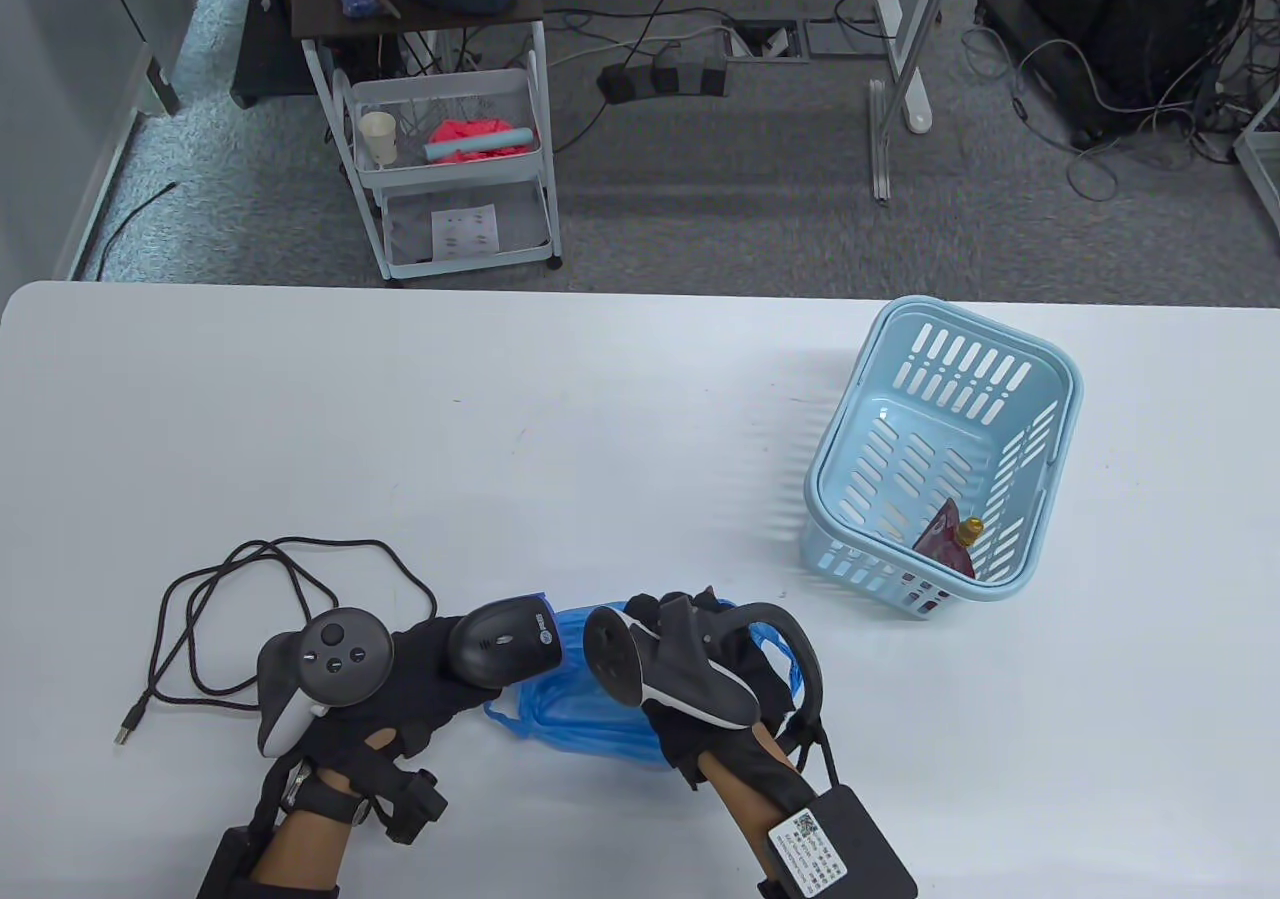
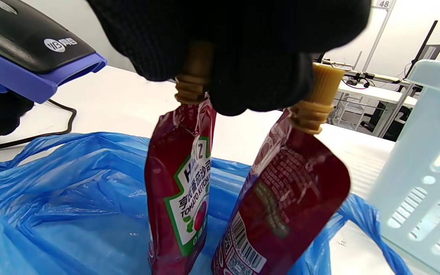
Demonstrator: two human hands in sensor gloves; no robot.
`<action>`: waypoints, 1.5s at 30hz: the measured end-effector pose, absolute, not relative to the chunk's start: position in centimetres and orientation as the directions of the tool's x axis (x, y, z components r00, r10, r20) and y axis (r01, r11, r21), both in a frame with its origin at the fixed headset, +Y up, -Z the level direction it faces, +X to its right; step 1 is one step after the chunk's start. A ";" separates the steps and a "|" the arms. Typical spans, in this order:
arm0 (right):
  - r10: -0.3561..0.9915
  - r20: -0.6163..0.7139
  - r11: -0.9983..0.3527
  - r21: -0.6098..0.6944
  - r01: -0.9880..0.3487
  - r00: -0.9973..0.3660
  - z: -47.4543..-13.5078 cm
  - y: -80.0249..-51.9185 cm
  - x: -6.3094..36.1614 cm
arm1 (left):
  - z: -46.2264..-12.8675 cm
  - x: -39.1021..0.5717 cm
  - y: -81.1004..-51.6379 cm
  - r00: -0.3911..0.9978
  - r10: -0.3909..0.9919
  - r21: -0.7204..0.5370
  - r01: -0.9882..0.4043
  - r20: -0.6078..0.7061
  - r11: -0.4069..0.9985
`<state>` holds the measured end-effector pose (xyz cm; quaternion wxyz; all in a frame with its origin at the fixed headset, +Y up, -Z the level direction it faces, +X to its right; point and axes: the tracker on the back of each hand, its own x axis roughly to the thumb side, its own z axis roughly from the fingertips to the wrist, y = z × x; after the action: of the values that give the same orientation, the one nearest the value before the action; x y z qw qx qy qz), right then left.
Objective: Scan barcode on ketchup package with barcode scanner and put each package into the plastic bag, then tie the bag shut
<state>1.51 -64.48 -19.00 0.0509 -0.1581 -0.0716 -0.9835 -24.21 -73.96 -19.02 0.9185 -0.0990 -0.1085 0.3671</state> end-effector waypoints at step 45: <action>0.060 -0.208 -0.993 0.090 -0.080 -0.976 -25.5 -59.0 16.9 | -19.2 -24.2 -74.2 0.725 0.680 -0.273 -0.636 0.109 0.722</action>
<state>16.91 -59.02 -25.51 -0.0354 0.1032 -0.0492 -0.9928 -24.18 -74.21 -19.16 0.9222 -0.1088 -0.1013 0.3569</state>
